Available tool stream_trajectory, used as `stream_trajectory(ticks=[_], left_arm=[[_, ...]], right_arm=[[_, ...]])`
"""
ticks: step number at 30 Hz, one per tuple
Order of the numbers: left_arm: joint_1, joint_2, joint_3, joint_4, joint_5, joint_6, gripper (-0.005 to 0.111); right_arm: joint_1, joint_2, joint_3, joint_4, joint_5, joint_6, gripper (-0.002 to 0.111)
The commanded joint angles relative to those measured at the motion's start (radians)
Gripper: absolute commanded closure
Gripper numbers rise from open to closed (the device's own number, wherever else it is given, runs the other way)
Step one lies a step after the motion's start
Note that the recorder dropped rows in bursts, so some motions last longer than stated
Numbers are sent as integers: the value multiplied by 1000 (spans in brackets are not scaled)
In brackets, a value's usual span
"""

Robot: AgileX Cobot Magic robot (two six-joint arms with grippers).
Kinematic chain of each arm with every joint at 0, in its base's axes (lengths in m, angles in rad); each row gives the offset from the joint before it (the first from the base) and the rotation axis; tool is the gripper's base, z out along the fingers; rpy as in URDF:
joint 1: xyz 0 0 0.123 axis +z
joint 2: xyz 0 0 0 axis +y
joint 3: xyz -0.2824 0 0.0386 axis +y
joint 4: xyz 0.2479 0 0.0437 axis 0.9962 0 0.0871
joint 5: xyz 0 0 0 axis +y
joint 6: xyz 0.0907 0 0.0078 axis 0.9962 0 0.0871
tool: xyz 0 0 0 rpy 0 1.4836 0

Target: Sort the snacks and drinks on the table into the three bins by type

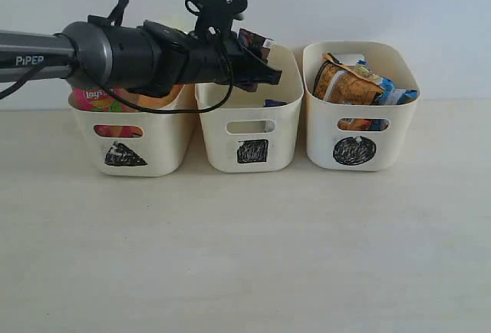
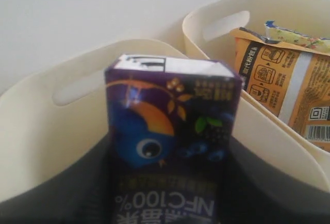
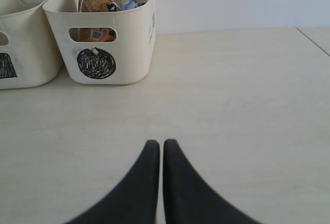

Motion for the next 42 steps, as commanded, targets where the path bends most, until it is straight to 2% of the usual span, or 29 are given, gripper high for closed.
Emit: stream_trajectory(ticks=[1,4,10,11,12,13,14,15,16,17,20,27,30,42], left_arm=[[-1,10,-12,-87,0,-8,53],[-1,14,-12,-91,22,-8,40],[-1,-1,-13,-91,16,-8,40],[-1,-16,-13,-91,10,-8,45],[-1,-38,-13,-91,10,-8,55],[-1,-50,-13,-91,10,-8,58],[-1,-75,-13,-91,10,-8,73],[-1,-86,-13,-91,10,-8,79],[-1,-115,-9,-91,16,-8,94],[-1,-129,-3,-91,26,-8,101],[3,-234,75,-91,55,-23,103],[139,-488,346,-91,55,-94,103],[248,-662,506,-91,55,-101,103],[527,-1087,840,-91,55,-106,103]], right_arm=[[0,-5,5,-2,-8,0,108],[0,-5,5,-2,-8,0,108],[0,-5,5,-2,-8,0,108],[0,-5,5,-2,-8,0,108],[0,-5,5,-2,-8,0,108],[0,-5,5,-2,-8,0,108],[0,-5,5,-2,-8,0,108],[0,-5,5,-2,-8,0,108],[0,-5,5,-2,-8,0,108],[0,-5,5,-2,-8,0,108],[0,-5,5,-2,-8,0,108],[0,-5,5,-2,-8,0,108],[0,-5,5,-2,-8,0,108],[0,-5,5,-2,-8,0,108]])
